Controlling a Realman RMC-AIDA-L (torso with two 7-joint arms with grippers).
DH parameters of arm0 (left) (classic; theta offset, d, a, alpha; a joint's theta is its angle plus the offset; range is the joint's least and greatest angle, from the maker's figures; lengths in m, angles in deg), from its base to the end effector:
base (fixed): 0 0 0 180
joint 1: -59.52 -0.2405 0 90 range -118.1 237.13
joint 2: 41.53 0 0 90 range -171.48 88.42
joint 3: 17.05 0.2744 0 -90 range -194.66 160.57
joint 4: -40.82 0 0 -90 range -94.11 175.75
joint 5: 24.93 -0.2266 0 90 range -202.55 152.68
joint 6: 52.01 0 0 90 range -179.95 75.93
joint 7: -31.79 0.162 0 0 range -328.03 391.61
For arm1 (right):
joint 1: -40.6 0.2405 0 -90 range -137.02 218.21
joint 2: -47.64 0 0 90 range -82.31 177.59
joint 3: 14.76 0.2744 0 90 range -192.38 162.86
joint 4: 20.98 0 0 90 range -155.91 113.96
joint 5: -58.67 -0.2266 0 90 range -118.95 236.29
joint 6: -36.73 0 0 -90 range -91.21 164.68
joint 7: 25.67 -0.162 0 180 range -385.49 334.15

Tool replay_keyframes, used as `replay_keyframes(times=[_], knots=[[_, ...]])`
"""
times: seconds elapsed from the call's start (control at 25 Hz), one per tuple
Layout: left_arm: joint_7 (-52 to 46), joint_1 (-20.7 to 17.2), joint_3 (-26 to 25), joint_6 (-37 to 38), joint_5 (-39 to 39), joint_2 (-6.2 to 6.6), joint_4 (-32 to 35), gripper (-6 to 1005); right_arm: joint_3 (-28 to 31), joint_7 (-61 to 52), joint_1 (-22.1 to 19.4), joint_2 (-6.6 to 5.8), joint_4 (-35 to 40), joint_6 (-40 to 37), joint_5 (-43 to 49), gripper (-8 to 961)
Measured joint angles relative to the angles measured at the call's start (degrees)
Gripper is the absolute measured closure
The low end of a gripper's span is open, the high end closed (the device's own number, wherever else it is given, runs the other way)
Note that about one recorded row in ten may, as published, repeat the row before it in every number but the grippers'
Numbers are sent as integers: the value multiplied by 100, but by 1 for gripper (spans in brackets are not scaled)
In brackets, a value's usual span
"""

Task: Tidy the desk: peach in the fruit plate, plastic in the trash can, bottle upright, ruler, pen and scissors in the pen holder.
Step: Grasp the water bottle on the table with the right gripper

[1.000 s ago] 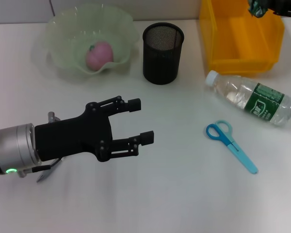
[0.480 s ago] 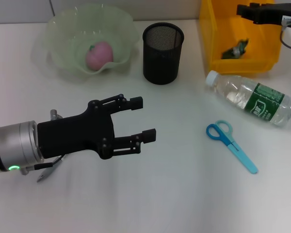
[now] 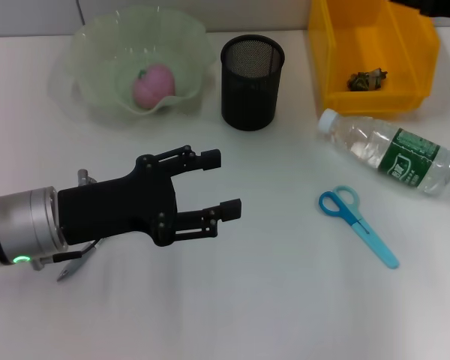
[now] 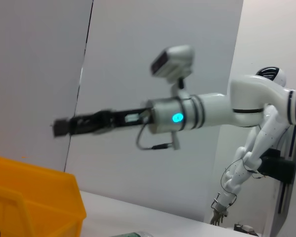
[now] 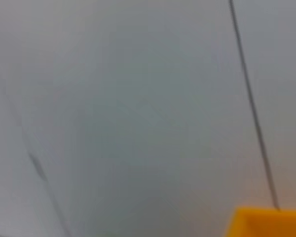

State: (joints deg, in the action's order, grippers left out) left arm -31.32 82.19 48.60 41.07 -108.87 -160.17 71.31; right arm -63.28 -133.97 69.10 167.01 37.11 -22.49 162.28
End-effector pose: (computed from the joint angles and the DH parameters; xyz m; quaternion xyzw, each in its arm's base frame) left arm -0.2557 0.3024 -0.0602 -0.9193 -0.1284 -0.3640 0.0771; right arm 0.2526 0.4483 0.0654 -0.8200 0.3376 0.2835 0.3649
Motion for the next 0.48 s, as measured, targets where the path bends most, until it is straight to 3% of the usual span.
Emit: replay_keyframes(times=[0.12,0.48], knots=[[0,0,0,-3,0,-1,0,188,8,336,-406,-2,278,-569,-735,286],[0,-9,0,-10,0,-1,1,188,318,1730,-1363,-16,-13,-2542,-2389,287]])
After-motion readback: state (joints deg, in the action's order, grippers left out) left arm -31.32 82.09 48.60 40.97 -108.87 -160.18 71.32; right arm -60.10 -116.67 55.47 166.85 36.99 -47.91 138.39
